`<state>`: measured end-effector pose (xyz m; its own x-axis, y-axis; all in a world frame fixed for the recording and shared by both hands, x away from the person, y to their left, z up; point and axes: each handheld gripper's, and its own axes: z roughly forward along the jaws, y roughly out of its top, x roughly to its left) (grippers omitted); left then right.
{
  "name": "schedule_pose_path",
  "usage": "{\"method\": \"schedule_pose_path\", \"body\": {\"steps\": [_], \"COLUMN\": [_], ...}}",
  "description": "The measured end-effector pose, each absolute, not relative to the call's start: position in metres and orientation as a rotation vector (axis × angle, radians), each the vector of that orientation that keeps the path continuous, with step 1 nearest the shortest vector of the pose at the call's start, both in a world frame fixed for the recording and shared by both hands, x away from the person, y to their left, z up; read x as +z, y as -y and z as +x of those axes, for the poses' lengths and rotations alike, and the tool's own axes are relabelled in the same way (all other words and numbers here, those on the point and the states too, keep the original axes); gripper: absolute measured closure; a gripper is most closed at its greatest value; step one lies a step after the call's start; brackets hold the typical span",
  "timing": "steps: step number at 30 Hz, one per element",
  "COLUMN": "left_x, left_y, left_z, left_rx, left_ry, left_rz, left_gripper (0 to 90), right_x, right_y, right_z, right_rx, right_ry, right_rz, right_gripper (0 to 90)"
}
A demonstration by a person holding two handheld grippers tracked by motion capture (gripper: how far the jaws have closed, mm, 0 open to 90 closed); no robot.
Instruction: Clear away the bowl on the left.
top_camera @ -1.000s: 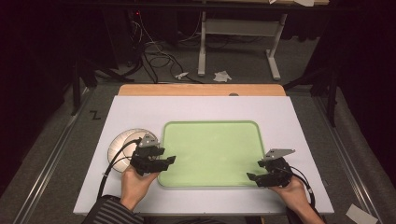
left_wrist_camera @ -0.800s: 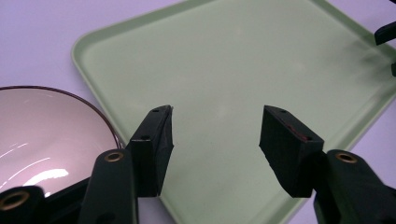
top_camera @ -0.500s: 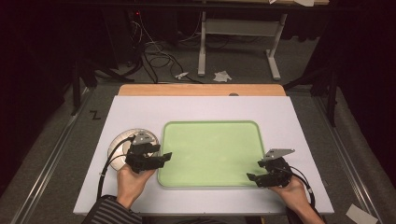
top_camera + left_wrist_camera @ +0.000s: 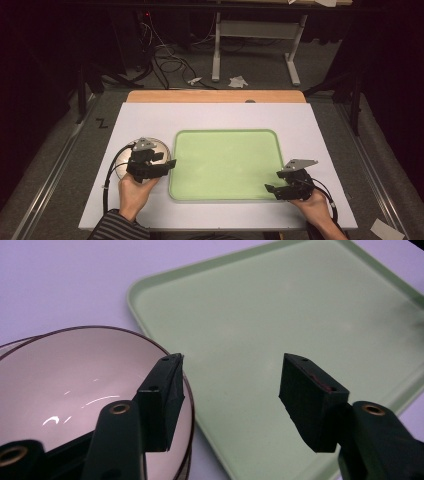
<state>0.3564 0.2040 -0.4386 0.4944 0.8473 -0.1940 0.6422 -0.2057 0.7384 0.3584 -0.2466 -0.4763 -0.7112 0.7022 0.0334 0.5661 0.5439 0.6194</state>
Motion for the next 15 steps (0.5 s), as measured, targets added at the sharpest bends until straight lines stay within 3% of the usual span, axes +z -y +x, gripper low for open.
{"method": "schedule_pose_path", "body": {"steps": [15], "left_x": [-0.441], "left_y": [-0.228], "left_z": [0.364], "left_rx": [0.39], "left_ry": [-1.369], "left_rz": [1.903], "left_gripper": [43.3], "right_x": [-0.478], "right_y": [0.246], "right_z": [0.359], "right_rx": [0.901], "right_ry": [-2.577], "right_rz": [1.06], "right_gripper": [33.5]}}
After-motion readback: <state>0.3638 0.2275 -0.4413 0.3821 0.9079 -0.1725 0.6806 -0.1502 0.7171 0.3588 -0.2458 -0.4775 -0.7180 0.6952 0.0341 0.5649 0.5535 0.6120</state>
